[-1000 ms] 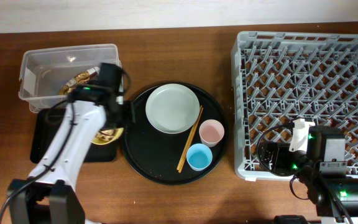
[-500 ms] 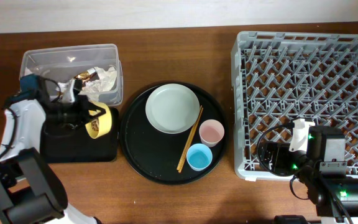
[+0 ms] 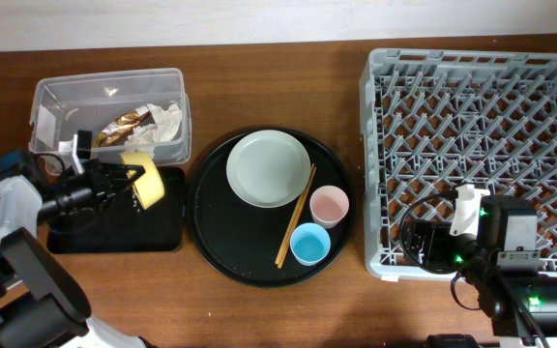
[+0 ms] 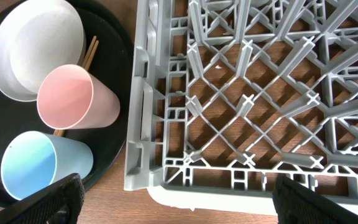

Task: Sort waste into correct bins and load items into the dishwasher rack
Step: 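Lift the yellow bowl left and tip scraps onto the black tray, then return the yellow bowl to the round tray and release it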

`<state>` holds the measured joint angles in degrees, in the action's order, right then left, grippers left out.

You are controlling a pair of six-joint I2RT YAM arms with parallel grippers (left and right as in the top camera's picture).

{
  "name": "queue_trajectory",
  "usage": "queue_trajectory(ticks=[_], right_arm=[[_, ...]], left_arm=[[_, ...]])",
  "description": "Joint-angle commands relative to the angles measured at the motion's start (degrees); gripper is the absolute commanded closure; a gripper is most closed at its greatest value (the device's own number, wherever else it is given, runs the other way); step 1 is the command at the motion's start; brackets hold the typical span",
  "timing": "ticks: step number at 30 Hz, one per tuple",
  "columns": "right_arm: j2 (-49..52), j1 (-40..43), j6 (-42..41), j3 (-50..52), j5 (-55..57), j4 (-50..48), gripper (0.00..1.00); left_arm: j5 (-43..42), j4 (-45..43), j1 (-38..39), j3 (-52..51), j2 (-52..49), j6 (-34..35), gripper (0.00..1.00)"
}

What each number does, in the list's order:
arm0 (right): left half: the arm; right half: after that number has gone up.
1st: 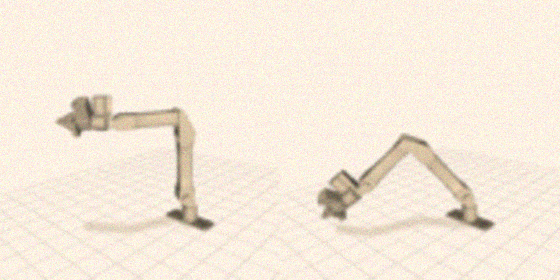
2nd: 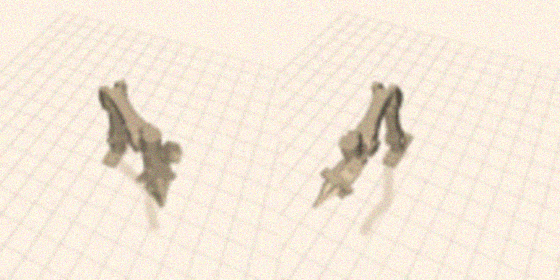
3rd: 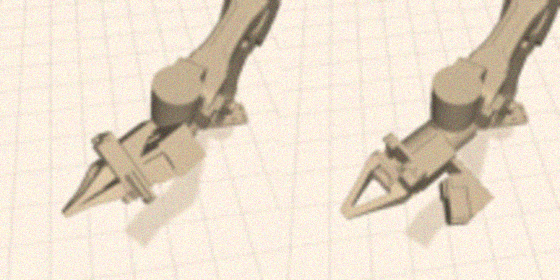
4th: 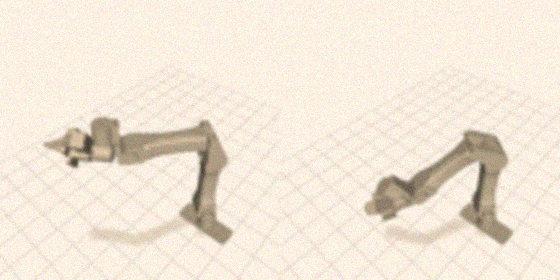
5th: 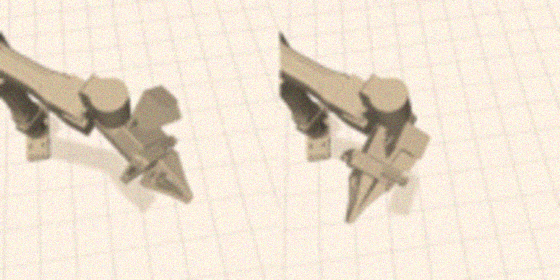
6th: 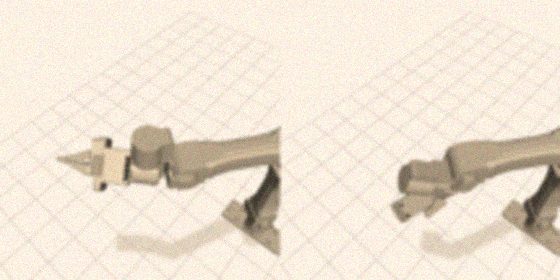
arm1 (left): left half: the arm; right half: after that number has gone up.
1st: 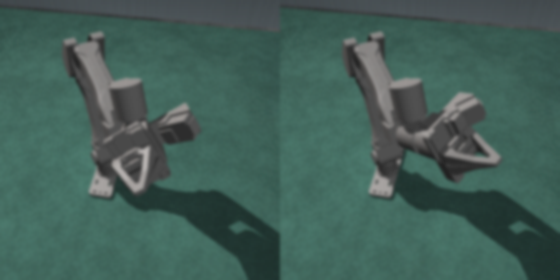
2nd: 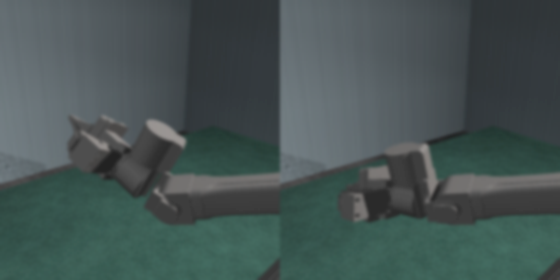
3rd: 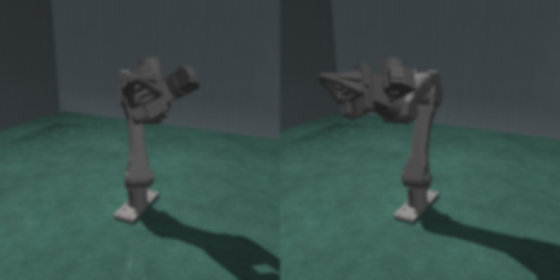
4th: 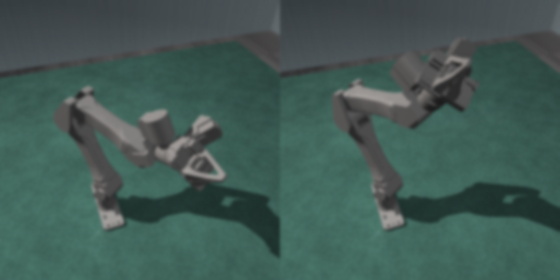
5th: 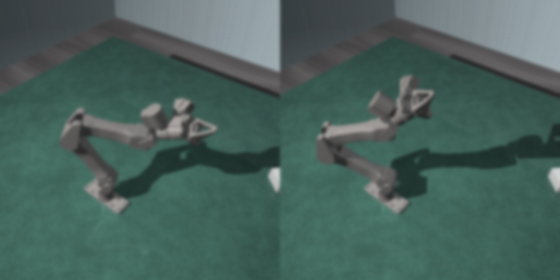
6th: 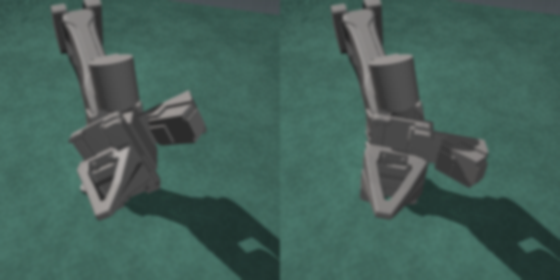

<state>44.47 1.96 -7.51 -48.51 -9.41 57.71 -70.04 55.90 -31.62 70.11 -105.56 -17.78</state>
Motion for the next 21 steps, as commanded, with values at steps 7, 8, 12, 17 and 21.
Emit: queue_trajectory(ticks=[7, 8, 12, 17, 21], right_arm=[[-0.2, 0.3, 0.0, -0.9, -0.5, 0.0, 0.02], [-0.2, 0.3, 0.0, -0.9, -0.5, 0.0, 0.02], [-0.2, 0.3, -0.1, -0.9, -0.5, 0.0, 0.02], [-0.2, 0.3, -0.1, -0.9, -0.5, 0.0, 0.02], [-0.2, 0.3, 0.0, -0.9, -0.5, 0.0, 0.02]], left_arm=[[-18.7, 0.6, -4.7, -4.0, -0.6, -1.5, 1.00], [-20.2, 0.6, -4.7, -4.1, -0.6, -1.3, 1.00], [-19.8, 0.2, -4.7, -4.1, -0.6, -0.8, 1.00], [-17.3, -0.3, -4.7, -4.1, -0.6, -0.7, 1.00], [-17.2, -1.7, -4.7, -4.1, -0.6, -0.7, 1.00]])
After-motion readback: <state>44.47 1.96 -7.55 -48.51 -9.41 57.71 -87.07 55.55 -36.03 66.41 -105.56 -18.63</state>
